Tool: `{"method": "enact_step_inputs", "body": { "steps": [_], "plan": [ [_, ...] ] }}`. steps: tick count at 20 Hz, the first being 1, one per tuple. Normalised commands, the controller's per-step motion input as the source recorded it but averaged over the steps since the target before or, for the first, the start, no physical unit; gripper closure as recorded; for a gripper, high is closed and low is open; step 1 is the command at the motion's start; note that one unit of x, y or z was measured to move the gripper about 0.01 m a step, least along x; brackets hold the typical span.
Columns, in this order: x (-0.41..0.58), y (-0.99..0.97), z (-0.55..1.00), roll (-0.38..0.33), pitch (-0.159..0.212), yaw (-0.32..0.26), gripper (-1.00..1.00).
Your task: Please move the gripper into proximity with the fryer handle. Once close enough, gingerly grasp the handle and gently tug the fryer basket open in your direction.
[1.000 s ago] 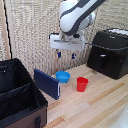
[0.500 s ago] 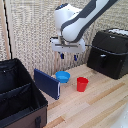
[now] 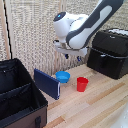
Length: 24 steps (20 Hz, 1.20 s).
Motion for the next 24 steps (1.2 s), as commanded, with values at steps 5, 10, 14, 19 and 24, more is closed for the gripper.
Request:
{"method": "enact_step_inputs", "body": {
  "steps": [5, 10, 14, 19, 24],
  "plan": [
    [-0.159, -0.68, -0.25, -0.08, -0.122, 0.0, -1.0],
    [-0.201, -0.77, -0.23, -0.021, -0.102, -0.01, -1.0],
    [-0.189, -0.81, -0.21, -0.001, -0.104, -0.001, -1.0],
    [-0.122, -0.82, -0.19, 0.0, -0.069, 0.003, -1.0],
    [-0.034, -0.8, -0.14, 0.0, -0.047, 0.051, -1.0]
  ]
}}
